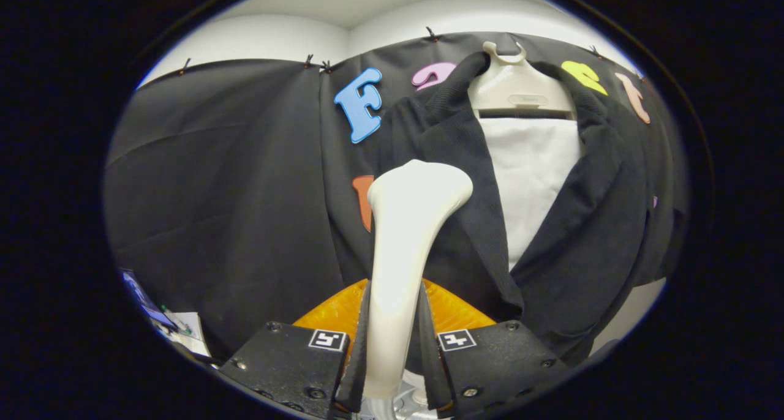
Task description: Iron the clothes twice with a garment steamer, once on the left side and once on the right side.
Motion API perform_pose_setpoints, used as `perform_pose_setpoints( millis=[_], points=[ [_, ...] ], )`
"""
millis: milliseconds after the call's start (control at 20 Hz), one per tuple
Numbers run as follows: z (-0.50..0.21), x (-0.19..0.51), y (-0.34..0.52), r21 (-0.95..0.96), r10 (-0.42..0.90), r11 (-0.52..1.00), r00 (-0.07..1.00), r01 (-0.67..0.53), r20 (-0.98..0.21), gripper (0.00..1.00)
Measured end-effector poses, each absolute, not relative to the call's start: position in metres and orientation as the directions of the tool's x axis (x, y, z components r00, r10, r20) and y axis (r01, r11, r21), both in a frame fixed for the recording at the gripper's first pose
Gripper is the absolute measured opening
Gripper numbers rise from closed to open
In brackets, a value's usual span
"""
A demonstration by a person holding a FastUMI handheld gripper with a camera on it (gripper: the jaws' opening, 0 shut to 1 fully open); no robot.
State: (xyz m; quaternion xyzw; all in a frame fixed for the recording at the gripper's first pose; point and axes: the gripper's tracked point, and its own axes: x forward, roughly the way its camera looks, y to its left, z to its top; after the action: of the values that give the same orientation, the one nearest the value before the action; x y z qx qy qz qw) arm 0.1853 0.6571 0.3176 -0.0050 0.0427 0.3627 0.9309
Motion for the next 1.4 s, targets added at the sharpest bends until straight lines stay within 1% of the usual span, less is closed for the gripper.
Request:
perform_pose_setpoints(
  millis=[700,1400],
  points=[
    [0.243,0.185,0.631,0.044,0.646,0.756,0.736,-0.653,-0.202,0.41],
    [0.158,0.185,0.606,0.073,0.619,0.768,0.707,-0.637,-0.343,0.41]
  ],
)
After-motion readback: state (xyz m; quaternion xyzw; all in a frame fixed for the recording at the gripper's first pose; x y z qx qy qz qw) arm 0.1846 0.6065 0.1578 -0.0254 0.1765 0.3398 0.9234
